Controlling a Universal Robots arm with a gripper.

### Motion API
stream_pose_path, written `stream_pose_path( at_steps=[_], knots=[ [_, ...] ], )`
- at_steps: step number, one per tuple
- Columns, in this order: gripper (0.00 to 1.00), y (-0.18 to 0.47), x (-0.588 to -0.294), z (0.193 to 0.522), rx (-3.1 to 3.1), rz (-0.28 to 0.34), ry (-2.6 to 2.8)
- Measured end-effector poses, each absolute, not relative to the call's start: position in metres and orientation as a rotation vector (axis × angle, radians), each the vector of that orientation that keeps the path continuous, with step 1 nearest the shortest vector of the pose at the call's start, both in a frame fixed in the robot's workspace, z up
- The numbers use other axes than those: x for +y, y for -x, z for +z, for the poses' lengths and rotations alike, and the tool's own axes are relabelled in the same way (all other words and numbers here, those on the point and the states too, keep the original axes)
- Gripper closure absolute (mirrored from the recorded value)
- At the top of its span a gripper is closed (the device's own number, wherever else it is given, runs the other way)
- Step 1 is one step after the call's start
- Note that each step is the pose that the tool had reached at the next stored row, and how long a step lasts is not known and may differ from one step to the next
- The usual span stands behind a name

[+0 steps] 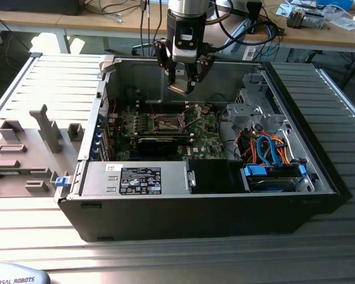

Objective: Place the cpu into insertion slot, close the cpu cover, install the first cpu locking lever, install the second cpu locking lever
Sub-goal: 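Place the cpu into insertion slot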

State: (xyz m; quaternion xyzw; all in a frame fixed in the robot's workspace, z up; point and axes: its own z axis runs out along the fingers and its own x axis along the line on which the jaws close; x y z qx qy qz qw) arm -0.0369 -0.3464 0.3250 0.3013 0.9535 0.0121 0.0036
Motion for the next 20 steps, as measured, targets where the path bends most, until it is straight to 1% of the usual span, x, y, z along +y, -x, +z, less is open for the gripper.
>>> stream_pose_path(
  at_steps=[20],
  knots=[
    [0.46,0.0369,-0.3464,0.3250,2.979,0.038,-0.973]
  ],
)
